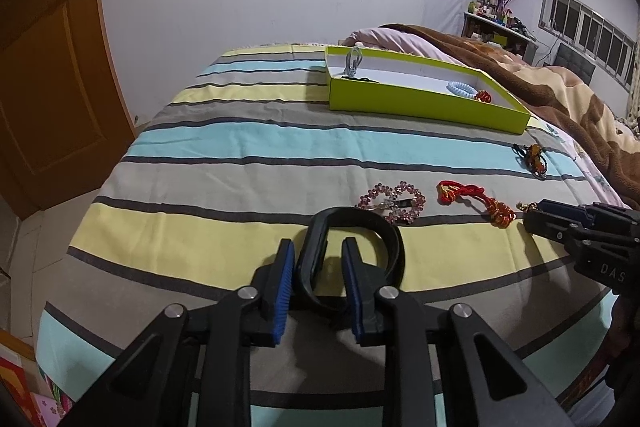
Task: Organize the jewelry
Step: 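Lift the black wristband with the left gripper while the right gripper grasps the black-gold charm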
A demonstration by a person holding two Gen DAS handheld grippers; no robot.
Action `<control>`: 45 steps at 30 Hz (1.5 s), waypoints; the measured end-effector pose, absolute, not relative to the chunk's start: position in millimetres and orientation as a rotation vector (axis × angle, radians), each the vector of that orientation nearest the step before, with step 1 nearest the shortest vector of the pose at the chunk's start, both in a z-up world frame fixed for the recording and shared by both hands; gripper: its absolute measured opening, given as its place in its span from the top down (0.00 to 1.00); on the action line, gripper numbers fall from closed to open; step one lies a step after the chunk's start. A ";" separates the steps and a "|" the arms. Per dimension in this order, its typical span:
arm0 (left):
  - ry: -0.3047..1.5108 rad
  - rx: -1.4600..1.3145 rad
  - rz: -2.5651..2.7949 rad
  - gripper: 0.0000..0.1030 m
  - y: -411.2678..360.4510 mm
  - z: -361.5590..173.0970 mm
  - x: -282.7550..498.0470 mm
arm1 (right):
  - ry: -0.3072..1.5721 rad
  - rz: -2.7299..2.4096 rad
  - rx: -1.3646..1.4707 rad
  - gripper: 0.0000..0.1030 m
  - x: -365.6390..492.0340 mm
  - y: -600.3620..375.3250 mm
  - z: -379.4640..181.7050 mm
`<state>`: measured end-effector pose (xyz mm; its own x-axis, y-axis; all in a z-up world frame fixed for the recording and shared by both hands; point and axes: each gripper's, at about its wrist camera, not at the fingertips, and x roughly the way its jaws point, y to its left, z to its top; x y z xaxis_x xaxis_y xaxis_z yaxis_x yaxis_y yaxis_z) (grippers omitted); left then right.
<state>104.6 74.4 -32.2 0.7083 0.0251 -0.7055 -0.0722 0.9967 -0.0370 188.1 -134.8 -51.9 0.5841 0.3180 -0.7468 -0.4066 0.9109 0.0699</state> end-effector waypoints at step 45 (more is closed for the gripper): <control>0.645 -0.025 -0.033 0.88 35.6 24.3 102.4 | 0.684 0.404 -0.041 0.75 166.2 -168.7 5.6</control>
<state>102.4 35.6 24.3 0.7984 -0.0384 -0.6010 0.0231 0.9992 -0.0332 166.2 -168.7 5.6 0.7004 0.3497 -0.6222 -0.3765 0.9216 0.0942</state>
